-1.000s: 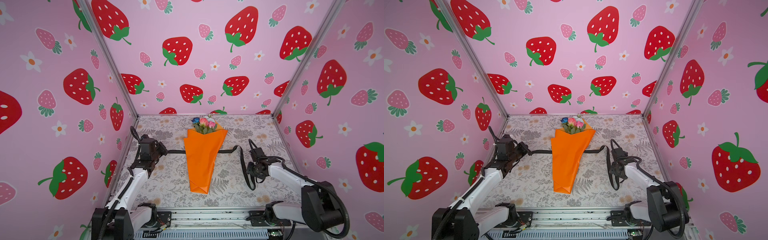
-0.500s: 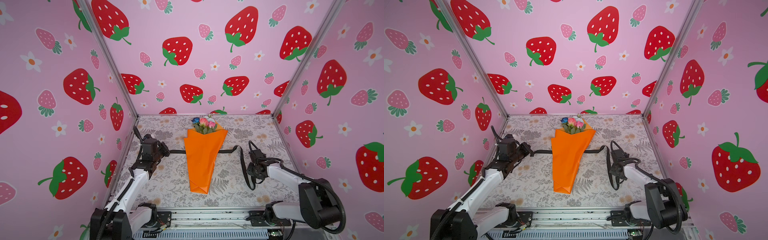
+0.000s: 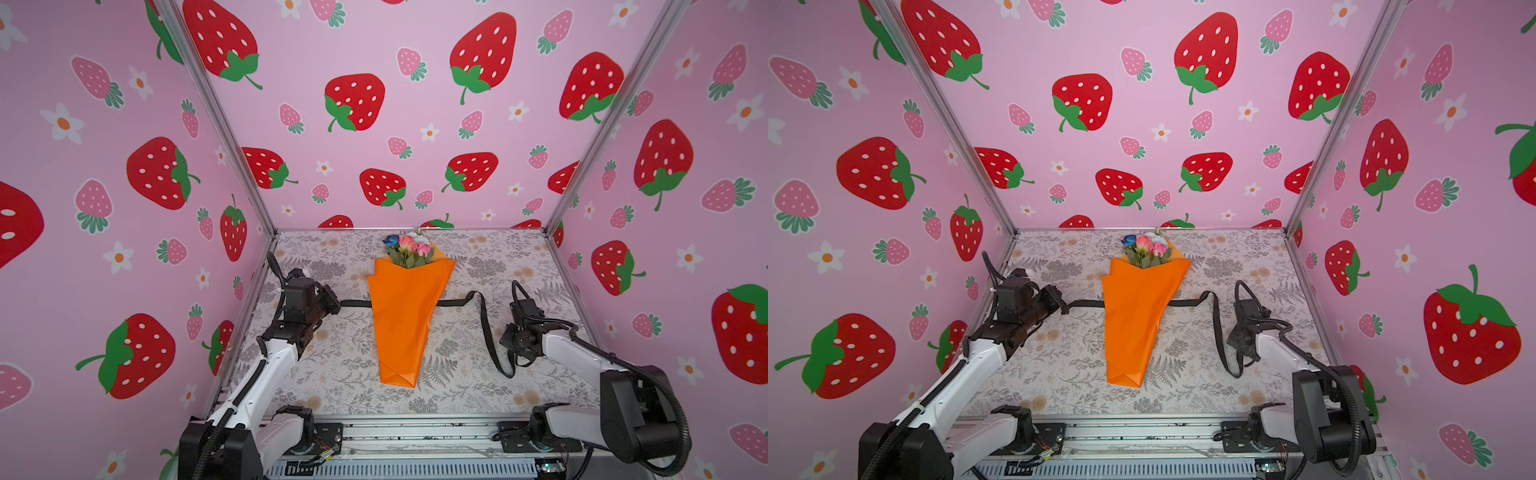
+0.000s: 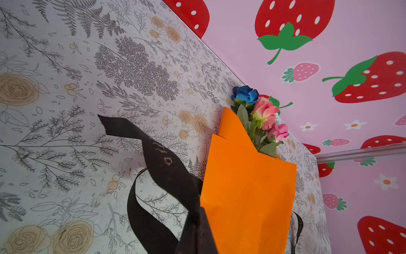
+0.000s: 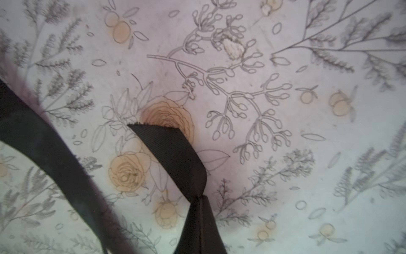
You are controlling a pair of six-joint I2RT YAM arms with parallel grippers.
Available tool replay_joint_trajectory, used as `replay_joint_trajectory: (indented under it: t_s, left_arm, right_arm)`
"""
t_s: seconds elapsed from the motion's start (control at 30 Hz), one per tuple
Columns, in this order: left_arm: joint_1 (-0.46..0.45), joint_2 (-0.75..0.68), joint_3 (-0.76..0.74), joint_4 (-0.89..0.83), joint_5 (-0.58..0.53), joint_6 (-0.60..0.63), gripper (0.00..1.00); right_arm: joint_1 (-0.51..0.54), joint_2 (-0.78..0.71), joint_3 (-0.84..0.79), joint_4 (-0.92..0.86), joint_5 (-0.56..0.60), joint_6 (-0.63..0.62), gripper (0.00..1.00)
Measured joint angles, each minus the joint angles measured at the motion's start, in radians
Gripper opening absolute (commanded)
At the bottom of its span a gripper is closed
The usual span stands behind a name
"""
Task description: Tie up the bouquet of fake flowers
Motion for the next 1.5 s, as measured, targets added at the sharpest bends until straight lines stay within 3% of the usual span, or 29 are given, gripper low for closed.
replay_joint_trajectory:
  t_s: [0.3,0.67,0.93,1.17,1.5]
  left_arm:
    - [0.0,-0.048,0.024,-0.052,-0.037,0.036,0.0]
    - [0.014,-0.123,0.217,-0.148,-0.195,0.114,0.0]
    - [0.098,-0.137,0.309,-0.212,-0.282,0.149,0.0]
    - [0.215,-0.154,0.345,-0.266,-0.289,0.148,0.0]
    - [0.274,-0.156,0.346,-0.296,-0.247,0.146,0.0]
  right_arm:
    - [0.003,-0.099,0.349,-0.121,0.048,-0.115,0.0]
    - [0.088,-0.087,0.632,-0.233,0.1,-0.176,0.0]
    - [0.11,-0.124,0.787,-0.362,0.156,-0.183,0.0]
    - [0.11,-0.162,0.901,-0.457,0.174,-0.19,0.0]
    - [0.11,-0.19,1.084,-0.564,0.057,-0.201,0.0]
